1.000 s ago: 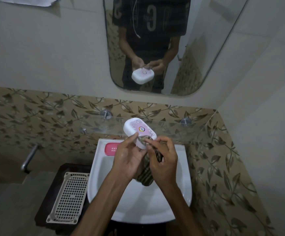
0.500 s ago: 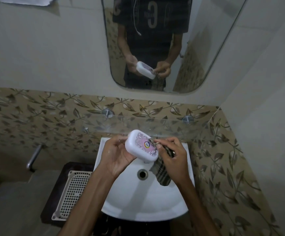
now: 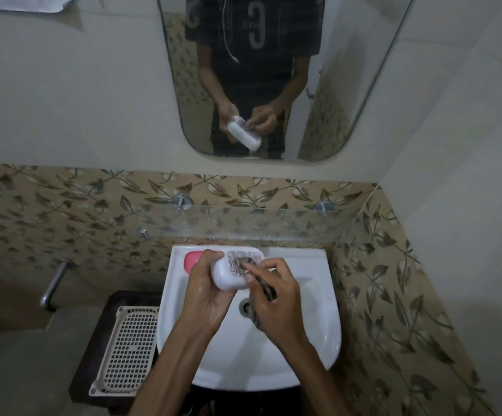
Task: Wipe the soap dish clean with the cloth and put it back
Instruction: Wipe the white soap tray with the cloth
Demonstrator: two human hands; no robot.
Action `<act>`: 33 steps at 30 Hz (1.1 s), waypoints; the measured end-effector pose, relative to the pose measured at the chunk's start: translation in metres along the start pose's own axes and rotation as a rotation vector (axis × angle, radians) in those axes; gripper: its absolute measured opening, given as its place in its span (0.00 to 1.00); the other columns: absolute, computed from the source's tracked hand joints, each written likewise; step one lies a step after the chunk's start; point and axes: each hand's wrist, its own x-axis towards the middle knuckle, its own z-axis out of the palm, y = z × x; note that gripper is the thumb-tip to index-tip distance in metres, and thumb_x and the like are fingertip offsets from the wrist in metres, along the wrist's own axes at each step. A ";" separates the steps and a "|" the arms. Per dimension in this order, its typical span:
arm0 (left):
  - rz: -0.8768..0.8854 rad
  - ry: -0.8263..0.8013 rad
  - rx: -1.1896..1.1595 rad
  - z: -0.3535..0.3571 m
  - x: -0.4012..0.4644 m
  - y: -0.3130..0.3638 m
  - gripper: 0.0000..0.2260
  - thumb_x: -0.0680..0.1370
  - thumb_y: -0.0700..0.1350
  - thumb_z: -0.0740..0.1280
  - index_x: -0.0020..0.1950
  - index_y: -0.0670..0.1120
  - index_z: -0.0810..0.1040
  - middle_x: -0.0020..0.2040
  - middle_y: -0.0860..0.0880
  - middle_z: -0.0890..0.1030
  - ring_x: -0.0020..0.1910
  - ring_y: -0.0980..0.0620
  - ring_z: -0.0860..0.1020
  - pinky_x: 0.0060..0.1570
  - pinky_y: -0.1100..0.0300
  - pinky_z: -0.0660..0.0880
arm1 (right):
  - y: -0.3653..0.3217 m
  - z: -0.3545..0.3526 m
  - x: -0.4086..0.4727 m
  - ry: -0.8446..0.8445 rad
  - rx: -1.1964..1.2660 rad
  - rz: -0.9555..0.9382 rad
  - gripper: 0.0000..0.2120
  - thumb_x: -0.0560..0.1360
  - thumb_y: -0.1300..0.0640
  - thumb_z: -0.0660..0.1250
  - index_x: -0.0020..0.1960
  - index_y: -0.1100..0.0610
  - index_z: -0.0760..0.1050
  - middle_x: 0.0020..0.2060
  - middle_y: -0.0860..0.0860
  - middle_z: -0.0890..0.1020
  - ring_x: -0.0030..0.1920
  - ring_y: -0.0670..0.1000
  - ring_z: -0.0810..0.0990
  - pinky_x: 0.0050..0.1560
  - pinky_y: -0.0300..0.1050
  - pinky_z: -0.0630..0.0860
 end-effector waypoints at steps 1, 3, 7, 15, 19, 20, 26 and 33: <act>0.016 -0.012 -0.027 0.002 -0.001 -0.002 0.16 0.78 0.39 0.62 0.64 0.35 0.75 0.61 0.33 0.79 0.60 0.36 0.78 0.63 0.45 0.75 | 0.004 0.001 0.004 0.058 0.016 0.053 0.12 0.80 0.62 0.72 0.60 0.53 0.86 0.50 0.47 0.79 0.53 0.42 0.81 0.49 0.35 0.79; 0.030 -0.051 -0.079 0.006 -0.001 -0.008 0.16 0.78 0.40 0.61 0.64 0.35 0.76 0.60 0.34 0.81 0.61 0.37 0.79 0.62 0.45 0.78 | 0.004 0.004 0.012 0.180 0.056 0.238 0.13 0.80 0.62 0.71 0.60 0.49 0.85 0.49 0.47 0.79 0.52 0.45 0.82 0.50 0.40 0.82; 0.017 -0.034 -0.211 0.005 0.003 -0.008 0.16 0.81 0.42 0.58 0.60 0.35 0.81 0.56 0.36 0.83 0.54 0.41 0.84 0.55 0.49 0.82 | -0.012 0.014 0.008 0.140 -0.019 -0.046 0.11 0.80 0.64 0.71 0.60 0.55 0.86 0.49 0.48 0.78 0.52 0.44 0.81 0.49 0.40 0.81; 0.093 -0.050 -0.274 0.011 0.011 0.001 0.20 0.81 0.44 0.61 0.69 0.35 0.76 0.67 0.36 0.79 0.63 0.39 0.81 0.57 0.46 0.81 | -0.016 0.016 0.020 0.243 0.122 0.081 0.12 0.82 0.63 0.69 0.61 0.54 0.85 0.51 0.51 0.77 0.52 0.46 0.81 0.50 0.42 0.81; 0.068 -0.069 -0.347 0.013 0.018 -0.005 0.20 0.81 0.43 0.61 0.71 0.36 0.73 0.69 0.36 0.77 0.69 0.39 0.76 0.68 0.47 0.74 | -0.004 0.019 0.038 0.281 0.127 0.117 0.12 0.81 0.63 0.69 0.61 0.54 0.85 0.50 0.51 0.77 0.51 0.46 0.80 0.49 0.40 0.77; 0.069 -0.054 -0.354 0.014 0.019 -0.007 0.19 0.82 0.44 0.60 0.71 0.36 0.73 0.70 0.35 0.77 0.70 0.38 0.76 0.70 0.46 0.73 | -0.004 0.018 0.044 0.327 0.151 0.206 0.12 0.82 0.63 0.69 0.61 0.53 0.85 0.50 0.51 0.77 0.51 0.46 0.81 0.51 0.39 0.77; 0.022 -0.056 -0.308 0.015 0.014 0.000 0.14 0.82 0.45 0.60 0.60 0.38 0.79 0.59 0.39 0.81 0.55 0.44 0.82 0.57 0.54 0.81 | -0.008 0.016 0.031 0.110 -0.033 -0.228 0.13 0.80 0.66 0.69 0.61 0.56 0.85 0.51 0.51 0.75 0.53 0.43 0.78 0.52 0.39 0.77; -0.010 -0.013 -0.265 0.018 0.015 -0.006 0.22 0.82 0.47 0.61 0.73 0.37 0.71 0.61 0.38 0.78 0.60 0.43 0.79 0.72 0.55 0.70 | -0.020 0.017 0.026 0.034 -0.063 -0.262 0.14 0.80 0.67 0.69 0.61 0.54 0.85 0.52 0.50 0.75 0.50 0.44 0.79 0.49 0.38 0.77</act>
